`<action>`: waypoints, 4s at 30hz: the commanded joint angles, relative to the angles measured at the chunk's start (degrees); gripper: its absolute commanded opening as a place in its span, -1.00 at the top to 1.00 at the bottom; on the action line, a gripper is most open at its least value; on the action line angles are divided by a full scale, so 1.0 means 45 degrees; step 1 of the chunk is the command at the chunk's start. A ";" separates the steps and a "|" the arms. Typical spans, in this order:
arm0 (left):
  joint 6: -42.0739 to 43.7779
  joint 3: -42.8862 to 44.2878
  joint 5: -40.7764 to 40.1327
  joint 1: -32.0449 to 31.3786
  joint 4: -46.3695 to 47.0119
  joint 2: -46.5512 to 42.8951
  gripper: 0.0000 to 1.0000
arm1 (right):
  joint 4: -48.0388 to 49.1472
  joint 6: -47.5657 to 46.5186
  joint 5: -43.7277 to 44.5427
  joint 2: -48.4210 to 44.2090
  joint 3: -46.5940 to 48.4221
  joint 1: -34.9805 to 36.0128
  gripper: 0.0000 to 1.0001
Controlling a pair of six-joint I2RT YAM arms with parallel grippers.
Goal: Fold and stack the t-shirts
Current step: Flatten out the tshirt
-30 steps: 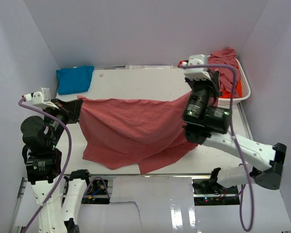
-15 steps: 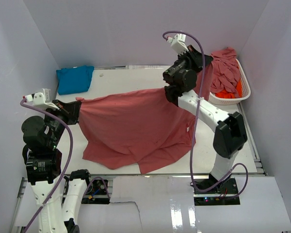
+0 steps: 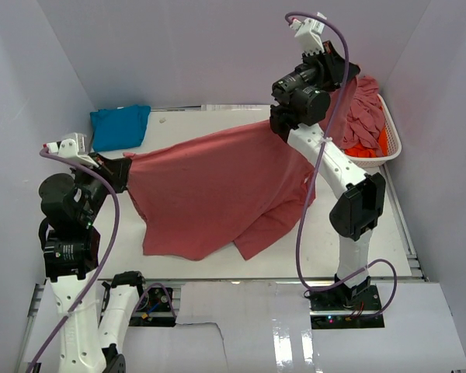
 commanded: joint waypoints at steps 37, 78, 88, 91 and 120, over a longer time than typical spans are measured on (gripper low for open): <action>0.0011 -0.0194 -0.0155 0.0063 0.0508 0.0354 1.00 | -2.2115 2.6388 -1.9681 -0.7478 -0.1917 -0.6348 0.85; -0.2565 0.5822 -0.0524 0.0959 -0.2578 -0.3160 1.00 | -2.6259 2.6813 -2.2959 -1.6110 0.0895 -0.7382 0.84; -0.3366 0.6699 -0.0994 0.1899 -0.2110 -0.4450 1.00 | -2.3272 2.8142 -2.4585 -1.7889 0.1755 -0.9063 0.84; -0.3406 0.7247 -0.1345 0.1937 -0.1972 -0.4256 1.00 | -2.2919 2.8242 -2.4291 -1.7500 0.2731 -0.9063 0.85; -0.3973 0.5273 -0.3260 0.1918 -0.1797 -0.6188 1.00 | -1.8250 2.8301 -2.3100 -1.7361 0.2734 -0.9063 0.85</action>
